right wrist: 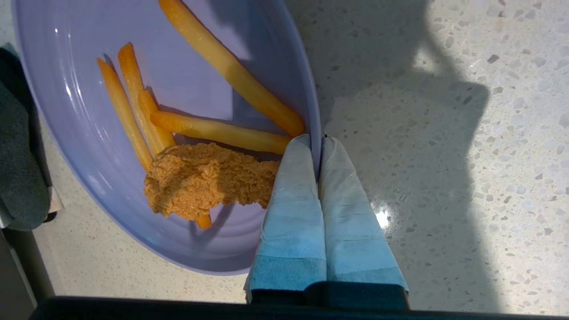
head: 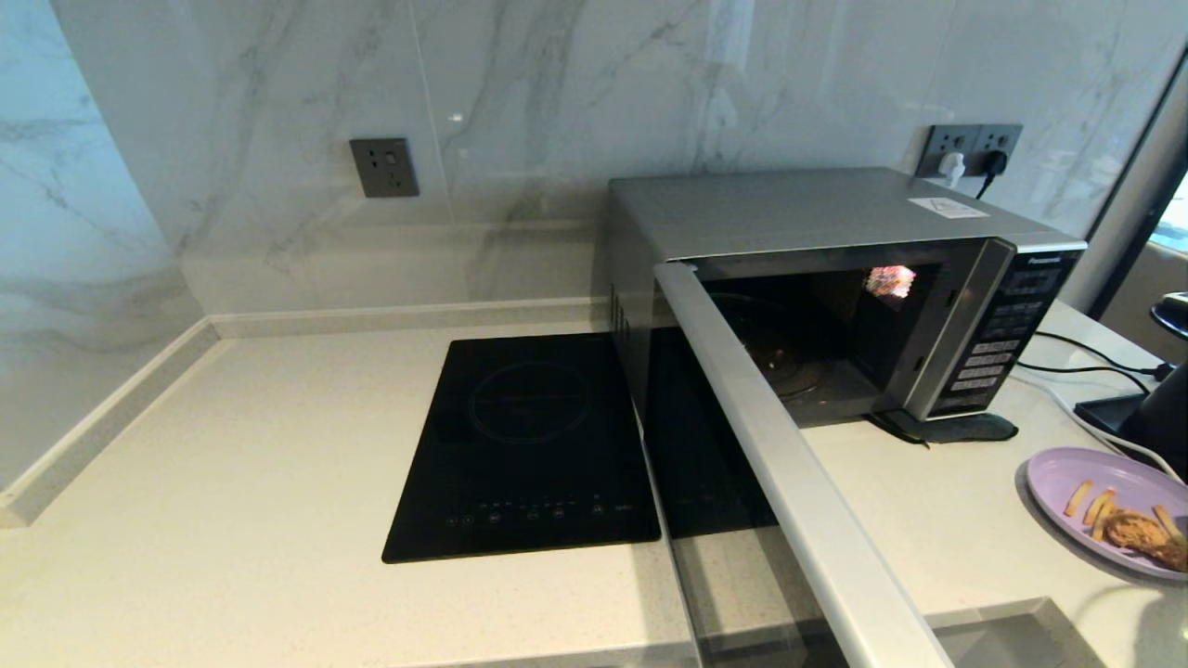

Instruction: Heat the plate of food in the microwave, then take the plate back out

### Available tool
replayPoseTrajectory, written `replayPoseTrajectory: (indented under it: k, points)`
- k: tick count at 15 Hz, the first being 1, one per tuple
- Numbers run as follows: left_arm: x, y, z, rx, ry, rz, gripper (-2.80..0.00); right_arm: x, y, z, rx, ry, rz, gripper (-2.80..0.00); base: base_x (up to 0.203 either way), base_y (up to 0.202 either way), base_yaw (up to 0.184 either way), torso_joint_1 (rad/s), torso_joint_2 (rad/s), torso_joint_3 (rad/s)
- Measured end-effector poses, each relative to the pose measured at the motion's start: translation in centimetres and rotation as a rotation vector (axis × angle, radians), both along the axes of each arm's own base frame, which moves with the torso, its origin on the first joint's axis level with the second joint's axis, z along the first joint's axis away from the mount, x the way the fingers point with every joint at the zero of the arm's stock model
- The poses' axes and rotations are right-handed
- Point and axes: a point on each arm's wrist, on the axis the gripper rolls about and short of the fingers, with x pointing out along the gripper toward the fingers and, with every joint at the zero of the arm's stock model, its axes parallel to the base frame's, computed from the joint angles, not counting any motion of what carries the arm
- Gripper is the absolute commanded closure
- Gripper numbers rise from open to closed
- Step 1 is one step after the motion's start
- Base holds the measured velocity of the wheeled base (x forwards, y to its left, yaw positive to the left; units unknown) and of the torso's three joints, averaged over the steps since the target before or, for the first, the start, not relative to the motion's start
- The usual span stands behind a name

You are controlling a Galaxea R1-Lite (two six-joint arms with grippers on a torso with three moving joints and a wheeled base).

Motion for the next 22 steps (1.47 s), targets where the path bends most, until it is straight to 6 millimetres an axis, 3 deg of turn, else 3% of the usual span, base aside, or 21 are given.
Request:
replayPoseTrajectory:
  k: [2,3,9,13,18,22]
  points:
    - [0.0,0.0,0.0,0.0,0.0,0.0,0.0,0.0,-0.1,-0.3,0.007,0.007,-0.001,0.0,0.0,0.0,0.0,0.0,0.0,0.0]
    - [0.0,0.0,0.0,0.0,-0.001,0.0,0.0,0.1,-0.1,-0.5,0.01,0.01,0.0,-2.8,0.0,0.0,0.0,0.0,0.0,0.0]
    - [0.0,0.0,0.0,0.0,0.0,0.0,0.0,0.0,-0.1,-0.6,0.013,0.013,0.002,-2.8,0.0,0.0,0.0,0.0,0.0,0.0]
    - [0.0,0.0,0.0,0.0,0.0,0.0,0.0,-0.4,0.2,0.5,-0.008,-0.006,-0.003,-2.8,0.0,0.0,0.0,0.0,0.0,0.0]
    - [0.0,0.0,0.0,0.0,0.0,0.0,0.0,-1.6,1.4,3.1,-0.057,-0.047,-0.004,-2.8,0.0,0.0,0.0,0.0,0.0,0.0]
    - [0.0,0.0,0.0,0.0,0.0,0.0,0.0,-3.1,3.2,6.5,-0.127,-0.106,-0.003,-2.8,0.0,0.0,0.0,0.0,0.0,0.0]
